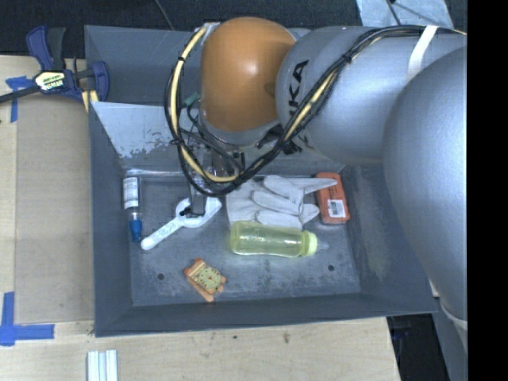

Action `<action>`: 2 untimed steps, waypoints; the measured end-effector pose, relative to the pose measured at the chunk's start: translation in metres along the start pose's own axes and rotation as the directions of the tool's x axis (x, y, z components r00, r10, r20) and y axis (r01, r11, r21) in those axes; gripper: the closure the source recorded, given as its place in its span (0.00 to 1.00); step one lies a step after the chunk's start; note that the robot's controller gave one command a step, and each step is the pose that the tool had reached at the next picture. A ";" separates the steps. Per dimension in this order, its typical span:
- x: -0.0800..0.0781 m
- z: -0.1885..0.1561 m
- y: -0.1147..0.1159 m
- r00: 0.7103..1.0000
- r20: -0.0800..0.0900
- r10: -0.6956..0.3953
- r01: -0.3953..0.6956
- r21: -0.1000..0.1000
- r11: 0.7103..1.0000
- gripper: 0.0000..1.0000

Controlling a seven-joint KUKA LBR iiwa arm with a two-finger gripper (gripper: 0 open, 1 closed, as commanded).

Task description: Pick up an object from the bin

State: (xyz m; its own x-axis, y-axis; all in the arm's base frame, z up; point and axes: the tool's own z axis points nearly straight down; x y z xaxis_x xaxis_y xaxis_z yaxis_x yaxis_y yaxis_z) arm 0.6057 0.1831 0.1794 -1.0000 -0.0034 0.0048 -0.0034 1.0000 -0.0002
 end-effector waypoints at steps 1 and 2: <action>-0.001 -0.005 -0.001 1.000 0.008 0.002 -0.002 -0.001 1.000 0.00; -0.003 0.022 -0.008 0.985 0.016 -0.170 0.170 -0.001 0.985 0.00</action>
Offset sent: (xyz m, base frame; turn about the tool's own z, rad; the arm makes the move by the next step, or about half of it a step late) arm 0.0008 -0.0315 -0.0931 -0.5098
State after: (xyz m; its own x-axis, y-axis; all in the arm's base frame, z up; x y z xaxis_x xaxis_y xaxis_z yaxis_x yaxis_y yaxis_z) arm 0.6089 0.1747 0.1576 -0.9847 -0.1737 -0.0116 -0.1737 0.9848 0.0014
